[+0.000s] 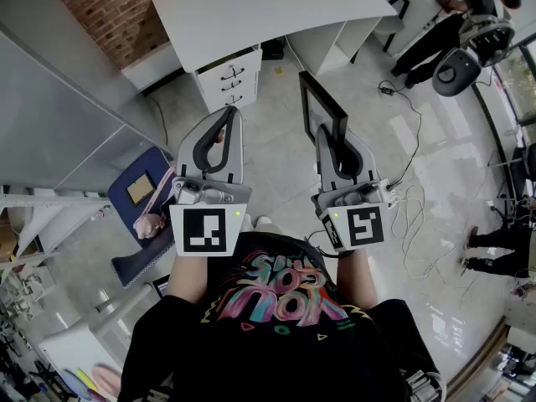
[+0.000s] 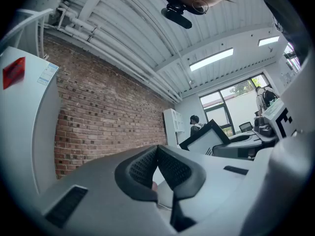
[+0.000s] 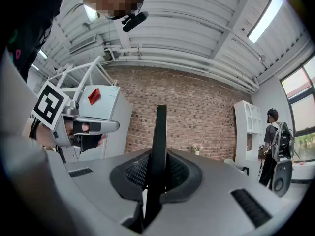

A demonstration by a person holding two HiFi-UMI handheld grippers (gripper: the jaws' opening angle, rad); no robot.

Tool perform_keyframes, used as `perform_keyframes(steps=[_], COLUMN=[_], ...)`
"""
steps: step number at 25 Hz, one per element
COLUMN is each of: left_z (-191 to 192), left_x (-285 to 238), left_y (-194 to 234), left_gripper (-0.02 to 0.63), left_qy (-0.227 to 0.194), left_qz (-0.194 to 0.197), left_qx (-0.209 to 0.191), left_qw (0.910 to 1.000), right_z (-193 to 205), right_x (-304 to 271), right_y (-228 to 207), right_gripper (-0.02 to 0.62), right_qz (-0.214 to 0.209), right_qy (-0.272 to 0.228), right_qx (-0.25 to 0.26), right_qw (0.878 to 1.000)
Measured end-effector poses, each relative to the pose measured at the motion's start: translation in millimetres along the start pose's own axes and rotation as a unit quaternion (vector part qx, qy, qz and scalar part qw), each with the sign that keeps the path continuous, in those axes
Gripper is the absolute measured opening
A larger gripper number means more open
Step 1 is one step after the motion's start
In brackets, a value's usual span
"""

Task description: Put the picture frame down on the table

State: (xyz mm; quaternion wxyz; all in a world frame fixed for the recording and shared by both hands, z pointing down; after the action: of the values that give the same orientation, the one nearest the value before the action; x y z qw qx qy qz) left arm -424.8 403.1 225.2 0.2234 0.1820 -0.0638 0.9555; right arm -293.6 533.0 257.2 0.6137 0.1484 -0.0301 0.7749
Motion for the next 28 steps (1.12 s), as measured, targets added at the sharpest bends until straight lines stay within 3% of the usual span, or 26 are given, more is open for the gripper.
perform_keyframes(steps=[12, 21, 28], left_z=[0.9, 4.4, 15.8], left_x=[-8.3, -11.6, -40.5], left_y=[-15.8, -38.5, -39.4], left_gripper=[0.023, 0.023, 0.023], left_qy=[0.001, -0.002, -0.012], left_qz=[-0.002, -0.010, -0.009], left_qx=[-0.007, -0.012, -0.017], left_qw=[1.0000, 0.9999, 0.9997], right_z=[-6.9, 6.1, 21.8], right_x=[-0.7, 22.9, 9.6], right_y=[-16.3, -35.7, -59.0], right_gripper=[0.048, 0.048, 0.048], right_qz=[0.016, -0.008, -0.003], right_qy=[-0.027, -0.006, -0.005], right_qx=[-0.026, -0.009, -0.020], right_qw=[0.999, 1.000, 1.000])
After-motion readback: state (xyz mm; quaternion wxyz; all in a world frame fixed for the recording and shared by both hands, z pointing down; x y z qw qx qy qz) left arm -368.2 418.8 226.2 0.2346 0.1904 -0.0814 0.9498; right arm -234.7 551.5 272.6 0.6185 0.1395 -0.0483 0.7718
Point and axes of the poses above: the fingertips, and each gripper's own axes: x backward along the fingers, y to its left, z out of its underside, the point moved 6 cm from there along x, backward along the fingers, and after that the axes turned 14 degrees about -y, right-handed, at the moved point
